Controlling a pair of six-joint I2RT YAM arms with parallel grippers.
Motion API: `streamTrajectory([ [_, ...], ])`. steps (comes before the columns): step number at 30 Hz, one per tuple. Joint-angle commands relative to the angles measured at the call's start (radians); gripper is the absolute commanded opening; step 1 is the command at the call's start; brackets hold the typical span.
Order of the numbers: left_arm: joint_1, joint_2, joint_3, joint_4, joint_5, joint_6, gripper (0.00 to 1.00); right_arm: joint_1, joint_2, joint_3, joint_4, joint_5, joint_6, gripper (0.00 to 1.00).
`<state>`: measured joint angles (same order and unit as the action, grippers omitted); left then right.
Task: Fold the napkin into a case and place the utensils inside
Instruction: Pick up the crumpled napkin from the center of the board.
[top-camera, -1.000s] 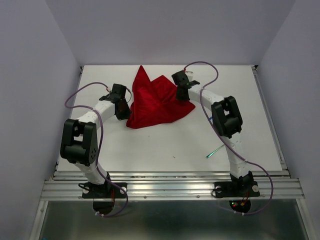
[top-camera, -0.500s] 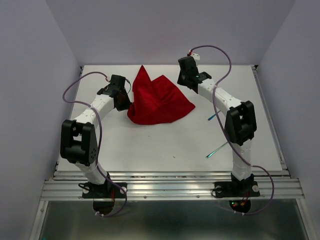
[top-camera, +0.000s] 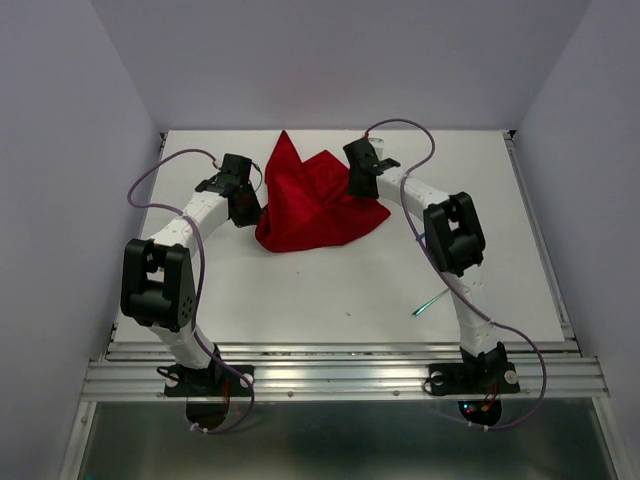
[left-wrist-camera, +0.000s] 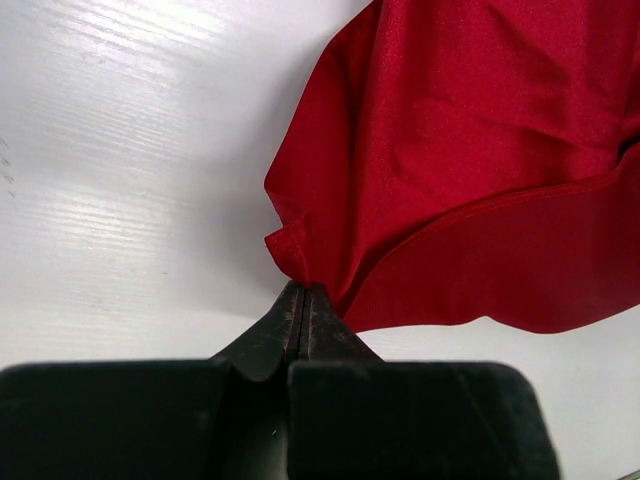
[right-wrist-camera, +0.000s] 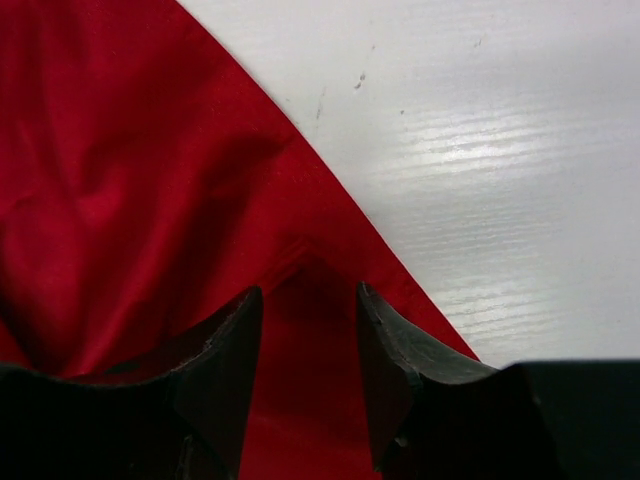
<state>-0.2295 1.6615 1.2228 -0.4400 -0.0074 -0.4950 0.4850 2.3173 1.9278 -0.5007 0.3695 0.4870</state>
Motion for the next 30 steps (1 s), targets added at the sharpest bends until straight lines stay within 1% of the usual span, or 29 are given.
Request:
streamTrajectory([
  [1,-0.005,-0.017,-0.005,0.007,0.003,0.004,0.0,0.003,0.002,0.059,-0.009,0.02,0.007,0.47],
  [12,-0.005,-0.017,-0.022,0.017,0.003,0.001,0.0,0.003,0.102,0.137,-0.047,0.002,0.009,0.46],
  [15,-0.005,-0.02,-0.026,0.017,0.032,0.001,0.0,0.003,0.12,0.143,-0.058,0.011,0.009,0.4],
  [16,-0.005,-0.019,-0.026,0.017,0.034,0.001,0.0,0.003,0.122,0.143,-0.061,0.014,0.009,0.33],
  [18,-0.005,-0.02,-0.028,0.017,0.032,0.001,0.0,0.003,0.11,0.125,-0.062,0.025,0.013,0.27],
  [19,-0.005,-0.02,-0.028,0.017,0.034,0.001,0.0,0.003,0.102,0.12,-0.062,0.029,0.016,0.21],
  [22,-0.005,-0.02,-0.026,0.017,0.037,0.001,0.0,0.003,0.08,0.115,-0.061,0.034,0.016,0.13],
  [23,-0.005,-0.019,-0.026,0.017,0.037,0.003,0.0,0.003,0.07,0.12,-0.059,0.034,0.015,0.09],
  [27,-0.005,-0.023,-0.025,0.015,0.037,0.003,0.0,0.003,0.045,0.125,-0.061,0.042,0.01,0.06],
  [29,-0.005,-0.026,-0.025,0.014,0.035,0.003,0.0,0.003,0.018,0.125,-0.061,0.048,0.005,0.07],
  [30,-0.005,-0.025,-0.023,0.012,0.034,0.004,0.0,0.003,0.007,0.123,-0.061,0.049,0.004,0.1],
])
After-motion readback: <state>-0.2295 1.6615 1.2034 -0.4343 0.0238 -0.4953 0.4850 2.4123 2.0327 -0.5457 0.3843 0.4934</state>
